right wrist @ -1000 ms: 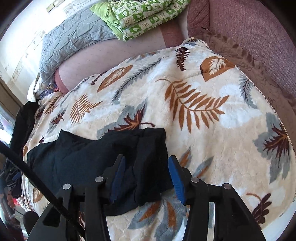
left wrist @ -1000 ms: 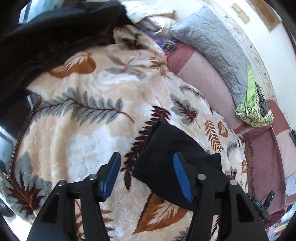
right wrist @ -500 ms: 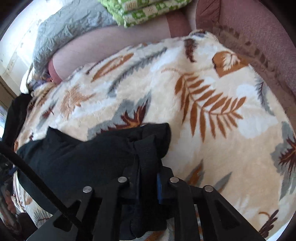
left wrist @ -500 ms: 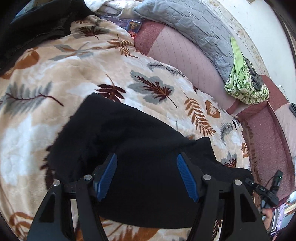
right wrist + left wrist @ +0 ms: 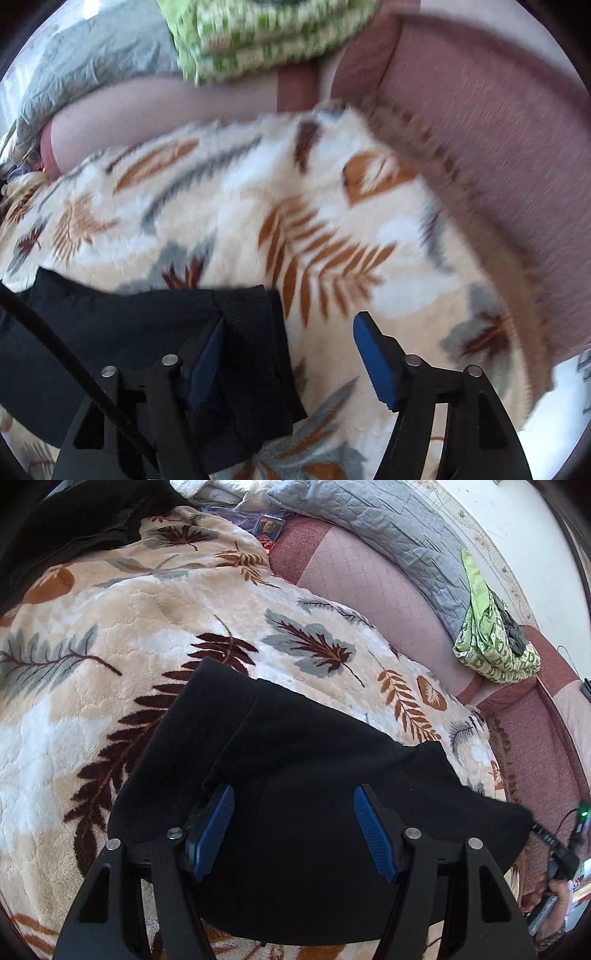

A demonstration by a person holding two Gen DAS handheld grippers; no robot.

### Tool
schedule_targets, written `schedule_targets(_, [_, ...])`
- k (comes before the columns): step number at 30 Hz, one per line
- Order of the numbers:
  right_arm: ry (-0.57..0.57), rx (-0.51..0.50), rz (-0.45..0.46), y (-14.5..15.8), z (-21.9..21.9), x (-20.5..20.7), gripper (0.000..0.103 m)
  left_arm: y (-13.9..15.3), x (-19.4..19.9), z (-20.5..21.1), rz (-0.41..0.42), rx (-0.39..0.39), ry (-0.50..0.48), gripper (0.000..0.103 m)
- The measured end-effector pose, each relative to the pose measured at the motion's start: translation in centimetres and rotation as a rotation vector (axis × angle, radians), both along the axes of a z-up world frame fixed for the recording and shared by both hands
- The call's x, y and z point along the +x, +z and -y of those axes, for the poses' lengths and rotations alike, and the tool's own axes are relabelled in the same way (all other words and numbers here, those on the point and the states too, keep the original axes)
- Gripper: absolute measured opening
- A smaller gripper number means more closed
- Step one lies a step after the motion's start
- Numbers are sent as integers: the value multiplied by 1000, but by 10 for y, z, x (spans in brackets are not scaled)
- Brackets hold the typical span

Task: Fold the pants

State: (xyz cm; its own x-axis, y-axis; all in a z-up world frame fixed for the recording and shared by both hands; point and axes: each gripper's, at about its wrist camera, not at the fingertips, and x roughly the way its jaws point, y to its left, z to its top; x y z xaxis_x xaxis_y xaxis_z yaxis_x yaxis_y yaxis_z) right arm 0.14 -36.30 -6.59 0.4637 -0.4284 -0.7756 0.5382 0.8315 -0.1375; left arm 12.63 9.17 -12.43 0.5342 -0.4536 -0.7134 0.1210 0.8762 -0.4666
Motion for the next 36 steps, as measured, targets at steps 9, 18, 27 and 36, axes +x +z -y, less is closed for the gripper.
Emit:
schedule_targets(9, [172, -341, -83, 42, -100, 51, 81, -1, -1, -12, -32, -79, 12, 67])
schedule_targets(18, [411, 451, 126, 36, -109, 92, 71, 24, -17, 1, 93, 13, 12, 72])
schedule_targets(27, [372, 632, -106, -80, -150, 214, 61, 10, 0, -9, 19, -36, 20, 72])
schedule_targets(36, [268, 411, 84, -7, -119, 175, 68, 21, -5, 4, 75, 0, -14, 72])
